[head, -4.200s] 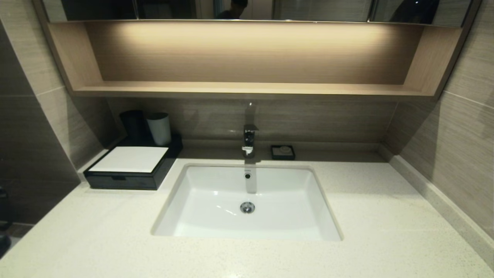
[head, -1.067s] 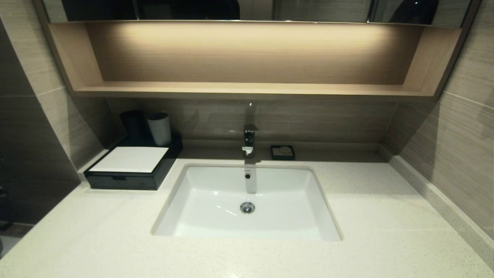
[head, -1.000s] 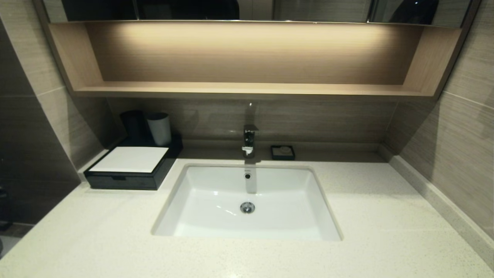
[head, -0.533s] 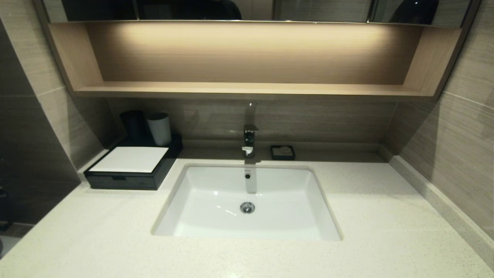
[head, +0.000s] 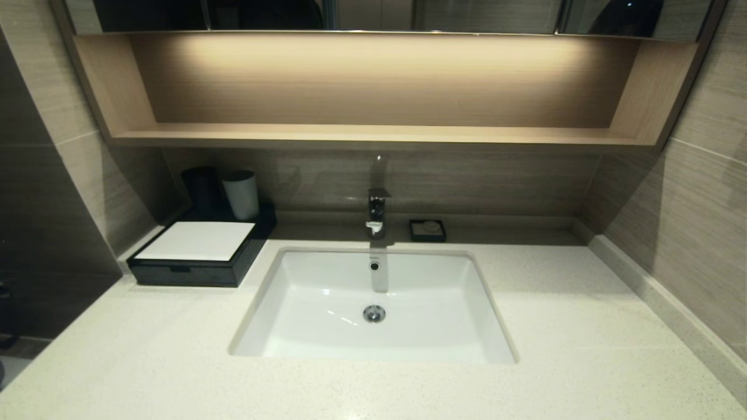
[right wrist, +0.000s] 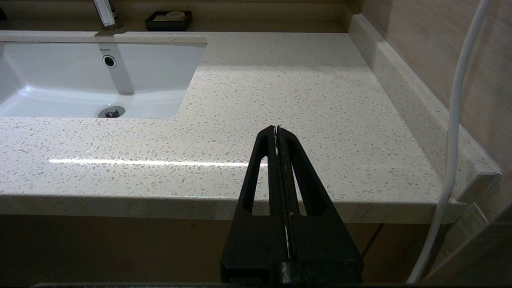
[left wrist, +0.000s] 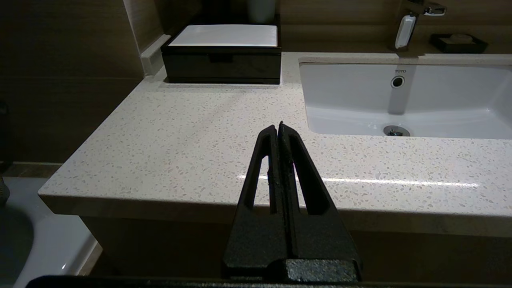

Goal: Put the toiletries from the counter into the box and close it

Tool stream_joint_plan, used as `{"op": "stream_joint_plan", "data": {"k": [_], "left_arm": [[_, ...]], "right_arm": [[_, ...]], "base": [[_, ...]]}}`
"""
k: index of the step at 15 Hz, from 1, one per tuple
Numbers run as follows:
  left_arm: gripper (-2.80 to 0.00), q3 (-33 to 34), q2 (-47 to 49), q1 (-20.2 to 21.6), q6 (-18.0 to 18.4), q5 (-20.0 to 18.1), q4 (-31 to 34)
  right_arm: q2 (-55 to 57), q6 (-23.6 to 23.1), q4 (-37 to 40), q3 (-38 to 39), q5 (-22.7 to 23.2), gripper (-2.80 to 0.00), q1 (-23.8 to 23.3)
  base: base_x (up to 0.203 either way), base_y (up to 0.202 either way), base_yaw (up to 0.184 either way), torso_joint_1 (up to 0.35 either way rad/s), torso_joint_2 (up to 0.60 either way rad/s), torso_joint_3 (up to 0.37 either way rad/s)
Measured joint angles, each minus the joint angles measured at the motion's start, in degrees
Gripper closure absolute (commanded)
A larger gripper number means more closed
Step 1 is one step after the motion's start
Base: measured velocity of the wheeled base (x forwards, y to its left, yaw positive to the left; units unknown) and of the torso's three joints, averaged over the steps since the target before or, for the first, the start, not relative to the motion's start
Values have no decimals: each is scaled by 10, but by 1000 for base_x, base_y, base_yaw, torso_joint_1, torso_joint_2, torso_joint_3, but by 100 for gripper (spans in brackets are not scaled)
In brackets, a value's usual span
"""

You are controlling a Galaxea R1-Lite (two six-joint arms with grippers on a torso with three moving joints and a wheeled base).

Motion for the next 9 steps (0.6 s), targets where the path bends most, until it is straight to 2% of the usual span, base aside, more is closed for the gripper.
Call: {"op": "stream_joint_plan", "data": {"k": [9], "left_arm": [[0, 0, -2, 0, -5, 0, -2]], "right_arm": [[0, 0, 0, 0, 0, 0, 0]], "base": [[0, 0, 0, 0, 0, 0]]}}
